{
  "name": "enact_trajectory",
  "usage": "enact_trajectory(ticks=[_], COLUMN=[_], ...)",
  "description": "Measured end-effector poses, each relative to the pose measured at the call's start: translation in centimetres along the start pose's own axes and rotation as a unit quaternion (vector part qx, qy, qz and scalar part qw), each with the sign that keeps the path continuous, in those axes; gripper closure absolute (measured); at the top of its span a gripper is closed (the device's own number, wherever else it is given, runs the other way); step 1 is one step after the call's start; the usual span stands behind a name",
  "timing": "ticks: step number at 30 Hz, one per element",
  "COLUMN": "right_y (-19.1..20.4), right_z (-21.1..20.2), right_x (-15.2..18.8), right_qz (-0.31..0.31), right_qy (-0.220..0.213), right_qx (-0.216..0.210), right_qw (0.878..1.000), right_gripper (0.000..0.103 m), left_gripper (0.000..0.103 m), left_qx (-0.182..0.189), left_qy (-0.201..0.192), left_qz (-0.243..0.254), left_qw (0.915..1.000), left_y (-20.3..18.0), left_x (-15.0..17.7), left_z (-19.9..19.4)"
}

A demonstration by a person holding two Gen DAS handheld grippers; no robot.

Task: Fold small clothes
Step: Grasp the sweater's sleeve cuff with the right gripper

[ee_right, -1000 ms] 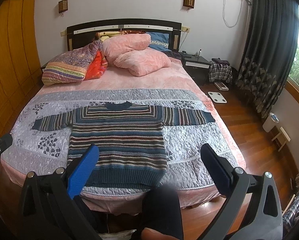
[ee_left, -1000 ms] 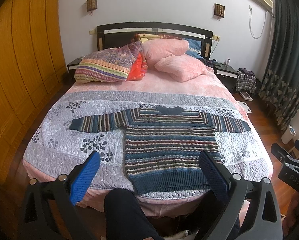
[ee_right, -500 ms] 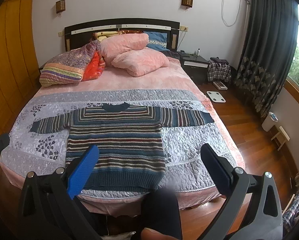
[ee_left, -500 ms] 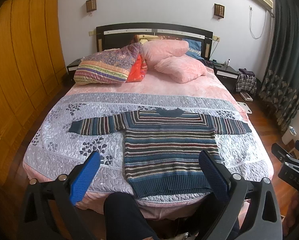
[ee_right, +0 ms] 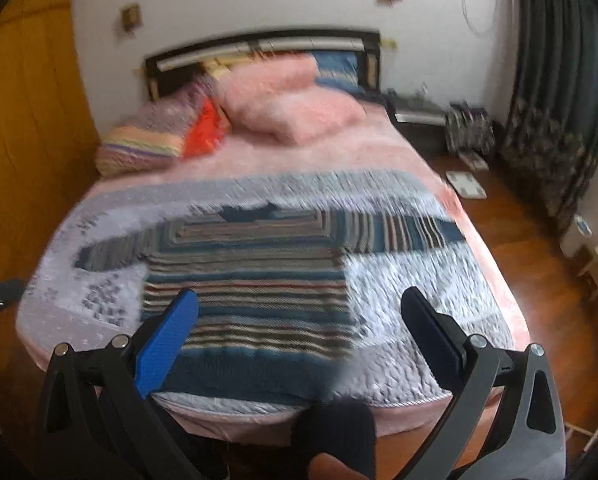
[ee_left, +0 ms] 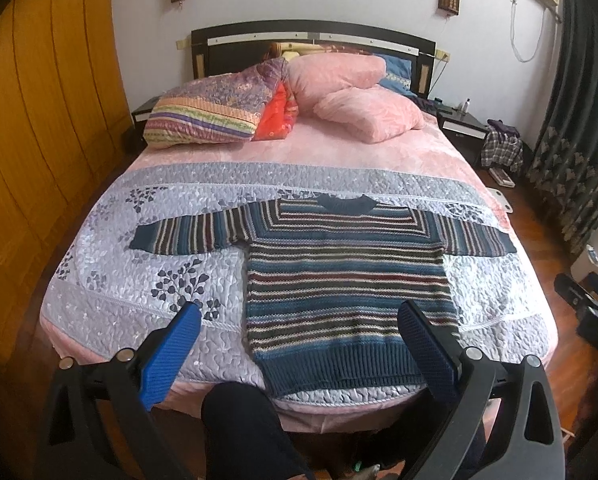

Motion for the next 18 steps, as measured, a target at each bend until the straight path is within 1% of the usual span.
enact_trajectory(ticks=[2,4,5,6,8,10,12,13,14,15,16,17,18], right_y=[-2.3,-4.8,-6.2,-7.7,-10.8,-14.3,-18.8,-20.9,-22.9,-24.9,-26.9,-28.0,-30.4], right_z=[2.8,5.6,7.1,8.7,12.7,16.3,20.6,22.5,24.2,25.8,27.4,27.9,29.5], right_x=[0.2,0.4,0.5,0.7,0.8,1.8,3.6,4.5,5.4,6.1,6.8,7.6,8.7], right_qz=[0.021,0.05,0.066,0.081,0.121,0.176,0.251,0.288,0.324,0.353,0.382,0.399,0.436], right_qy=[0.021,0.029,0.031,0.035,0.055,0.071,0.095,0.104,0.108,0.11,0.109,0.105,0.094], right_qx=[-0.005,-0.022,-0.03,-0.035,-0.046,-0.055,-0.072,-0.08,-0.086,-0.091,-0.094,-0.094,-0.105], right_qw=[1.0,0.998,0.997,0.995,0.99,0.98,0.961,0.948,0.936,0.925,0.913,0.906,0.889], right_gripper=[0.003,0.003,0.003,0.003,0.003,0.003,0.006,0.014,0.026,0.03,0.031,0.033,0.034], left_gripper=[0.004,0.004,0.004,0.004,0.004,0.004,0.004,0.004,0.004,0.004,0.004,0.004,0.004], left_qx=[0.002,0.004,0.008,0.011,0.032,0.05,0.07,0.076,0.089,0.101,0.112,0.121,0.127], left_qy=[-0.006,-0.011,-0.004,0.005,0.034,0.067,0.085,0.089,0.097,0.103,0.107,0.11,0.112], left_qz=[0.009,0.017,0.017,0.015,0.01,0.009,0.004,0.002,-0.004,-0.012,-0.02,-0.032,-0.043], left_qw=[0.9999,0.9998,0.9998,0.9998,0.9988,0.9964,0.9939,0.9931,0.9913,0.9894,0.9877,0.9861,0.9846], left_y=[-0.3,-0.8,-1.0,-1.1,-1.6,-2.4,-2.9,-3.3,-3.6,-3.9,-4.1,-4.2,-4.3], left_x=[-0.1,-0.4,-0.5,-0.4,-0.2,0.3,0.9,1.1,1.4,1.6,1.8,1.9,2.0], left_z=[1.4,3.2,4.3,5.4,8.6,12.1,15.0,16.2,17.8,19.1,20.2,21.5,22.7])
Point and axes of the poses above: each gripper's, at about its wrist camera, not at the fingertips, and z roughly the way its jaws point, y to its left, x to its underside, the point moved 5 cm from there along z, roughly the way its jaws point, and after that the axes turned 12 degrees about -z, right-handed, at the moved point
